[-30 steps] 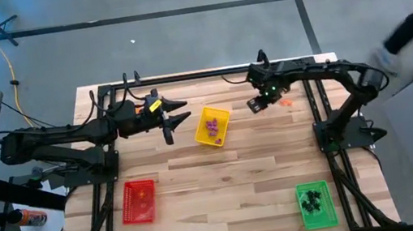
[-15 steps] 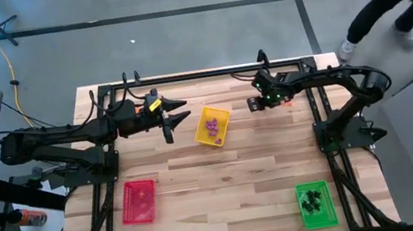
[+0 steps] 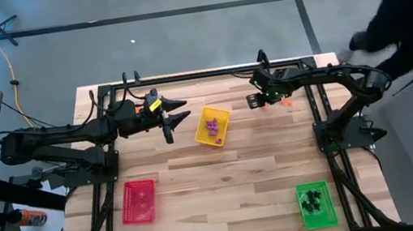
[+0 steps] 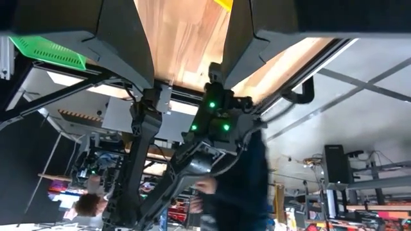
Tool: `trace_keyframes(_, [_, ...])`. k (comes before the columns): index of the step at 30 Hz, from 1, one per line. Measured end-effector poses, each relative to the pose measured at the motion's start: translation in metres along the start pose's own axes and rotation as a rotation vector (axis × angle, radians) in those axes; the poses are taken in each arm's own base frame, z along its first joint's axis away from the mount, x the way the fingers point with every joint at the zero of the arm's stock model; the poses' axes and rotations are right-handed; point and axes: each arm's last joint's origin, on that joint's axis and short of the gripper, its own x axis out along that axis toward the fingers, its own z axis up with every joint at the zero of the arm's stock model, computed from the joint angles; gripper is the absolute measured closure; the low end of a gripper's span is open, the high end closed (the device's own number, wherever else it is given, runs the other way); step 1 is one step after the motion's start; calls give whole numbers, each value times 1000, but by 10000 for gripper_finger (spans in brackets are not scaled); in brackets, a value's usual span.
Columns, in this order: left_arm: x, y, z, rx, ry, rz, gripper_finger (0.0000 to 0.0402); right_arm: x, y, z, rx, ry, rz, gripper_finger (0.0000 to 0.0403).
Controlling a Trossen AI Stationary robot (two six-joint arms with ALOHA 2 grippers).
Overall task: Sort Halloween decoration
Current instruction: Put the orange spider toy into the red bin
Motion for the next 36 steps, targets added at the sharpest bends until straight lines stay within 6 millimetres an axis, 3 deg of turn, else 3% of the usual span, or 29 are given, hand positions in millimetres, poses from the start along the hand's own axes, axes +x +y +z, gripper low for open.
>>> trace_keyframes(7, [0, 1, -1, 1, 7, 16, 227, 19, 0, -4, 45, 55, -22, 242])
trace_keyframes(13, [0, 1, -2, 2, 17, 17, 227, 24, 2, -5, 53, 61, -35, 255])
trace_keyframes(17, [0, 1, -2, 3, 21, 18, 227, 24, 2, -6, 41, 52, -42, 298])
trace_keyframes(22, [0, 2, -2, 4, 21, 22, 227, 23, 5, -5, 2, 43, -20, 385])
trace_keyframes(24, [0, 4, -2, 4, 20, 30, 227, 19, 7, -4, -45, 35, -9, 392])
trace_keyframes(28, [-7, 12, 7, 5, -19, 59, 227, -12, 17, 6, -111, -50, 102, 387])
trace_keyframes(32, [-12, 22, 11, 1, -31, 66, 227, -61, 31, 14, -252, -265, 268, 397])
trace_keyframes(36, [-13, 30, 14, -50, -38, 55, 227, -113, 47, 15, -421, -527, 550, 394])
